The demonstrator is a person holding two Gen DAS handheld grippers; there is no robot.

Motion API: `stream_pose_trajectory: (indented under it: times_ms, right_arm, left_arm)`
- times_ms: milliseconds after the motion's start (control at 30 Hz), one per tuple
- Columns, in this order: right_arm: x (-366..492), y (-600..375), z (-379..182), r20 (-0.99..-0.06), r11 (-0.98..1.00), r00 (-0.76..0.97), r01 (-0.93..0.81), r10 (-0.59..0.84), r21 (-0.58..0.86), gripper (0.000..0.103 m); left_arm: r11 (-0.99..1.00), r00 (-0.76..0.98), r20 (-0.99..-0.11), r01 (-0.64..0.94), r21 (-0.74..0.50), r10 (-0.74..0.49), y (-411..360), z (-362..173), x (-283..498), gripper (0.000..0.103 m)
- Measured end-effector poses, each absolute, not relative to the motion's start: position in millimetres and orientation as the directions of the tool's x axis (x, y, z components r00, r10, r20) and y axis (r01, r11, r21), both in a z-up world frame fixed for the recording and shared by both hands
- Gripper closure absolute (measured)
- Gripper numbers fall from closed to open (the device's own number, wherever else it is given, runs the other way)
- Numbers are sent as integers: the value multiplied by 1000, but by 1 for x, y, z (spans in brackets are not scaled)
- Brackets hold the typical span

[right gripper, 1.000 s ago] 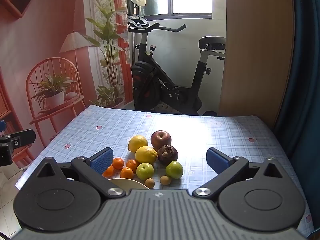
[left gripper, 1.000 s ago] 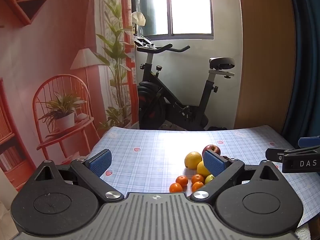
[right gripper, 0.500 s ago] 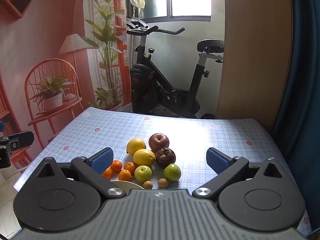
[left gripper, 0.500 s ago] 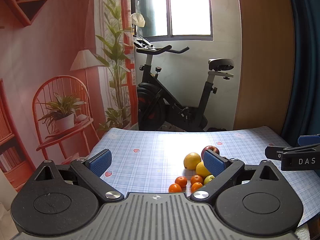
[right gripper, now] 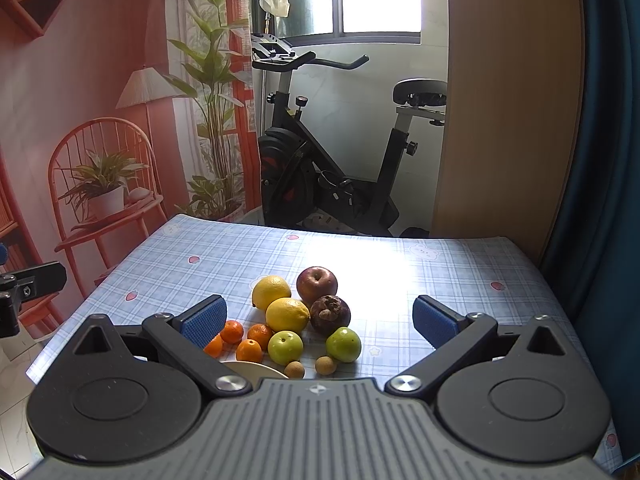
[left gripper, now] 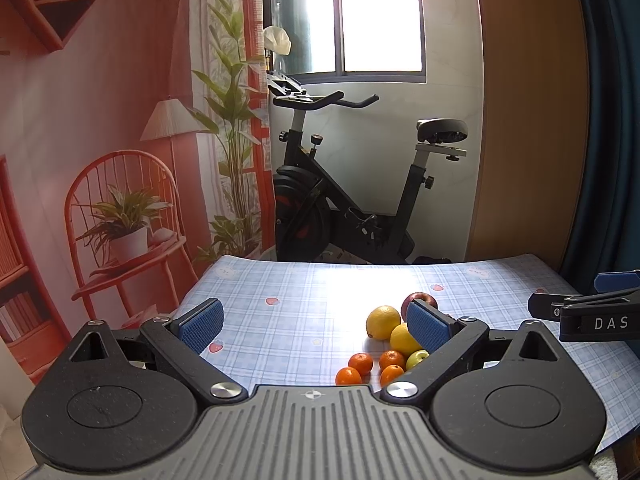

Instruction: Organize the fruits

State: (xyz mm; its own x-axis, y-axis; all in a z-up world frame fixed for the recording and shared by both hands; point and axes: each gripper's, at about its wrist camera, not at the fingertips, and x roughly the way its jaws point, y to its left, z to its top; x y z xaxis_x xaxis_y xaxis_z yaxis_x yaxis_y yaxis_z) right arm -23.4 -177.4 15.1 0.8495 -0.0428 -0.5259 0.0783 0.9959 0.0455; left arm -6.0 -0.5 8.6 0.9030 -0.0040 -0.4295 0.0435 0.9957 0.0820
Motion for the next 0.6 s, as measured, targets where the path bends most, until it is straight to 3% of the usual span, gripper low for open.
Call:
stream_pose_trajectory:
  times_ms: [600]
  right_arm:
    - [-24, -178, 14, -519, 996, 853, 83, -52, 37, 2]
  left_arm:
    - [996, 907, -421, 43, 74, -8, -4, 7, -4, 4]
